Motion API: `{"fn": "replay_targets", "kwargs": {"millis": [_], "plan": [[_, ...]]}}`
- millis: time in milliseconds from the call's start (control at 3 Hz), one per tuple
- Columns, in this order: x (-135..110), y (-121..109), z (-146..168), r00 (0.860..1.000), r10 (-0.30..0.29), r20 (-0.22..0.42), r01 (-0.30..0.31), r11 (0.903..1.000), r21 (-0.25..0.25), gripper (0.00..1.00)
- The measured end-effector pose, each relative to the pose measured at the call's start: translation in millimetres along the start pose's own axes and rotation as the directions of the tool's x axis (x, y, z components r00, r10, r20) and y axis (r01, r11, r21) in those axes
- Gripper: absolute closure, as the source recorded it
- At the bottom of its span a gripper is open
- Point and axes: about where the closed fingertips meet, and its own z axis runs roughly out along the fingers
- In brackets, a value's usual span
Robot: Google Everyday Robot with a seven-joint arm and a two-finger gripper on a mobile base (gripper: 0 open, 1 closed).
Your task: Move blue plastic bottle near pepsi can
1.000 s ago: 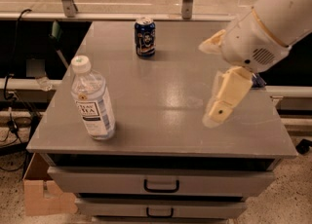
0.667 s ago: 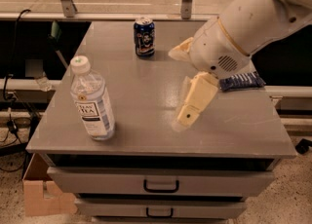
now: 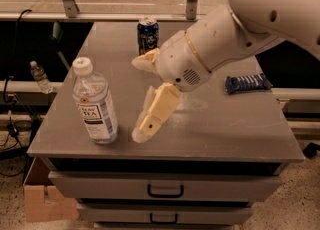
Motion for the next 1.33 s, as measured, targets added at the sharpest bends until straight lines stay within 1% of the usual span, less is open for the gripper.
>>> {"fn": "replay_targets", "kwargs": {"millis": [333,667,1000,1333], "plan": [[-21.7,0.6,26.6,0.993,-0.008,0.115,0.011,0.9996,-0.026,0.0],[-42.5,-0.5,45.5,0.98,-0.012,0.2,0.022,0.9985,-0.049,0.0],[-55.4,-0.4,59.1,0.969,-0.006,0.247,0.025,0.9969,-0.075,0.17],[-61.2,0.3,68.0,0.961,0.006,0.276,0.02,0.9956,-0.092,0.41]]}}
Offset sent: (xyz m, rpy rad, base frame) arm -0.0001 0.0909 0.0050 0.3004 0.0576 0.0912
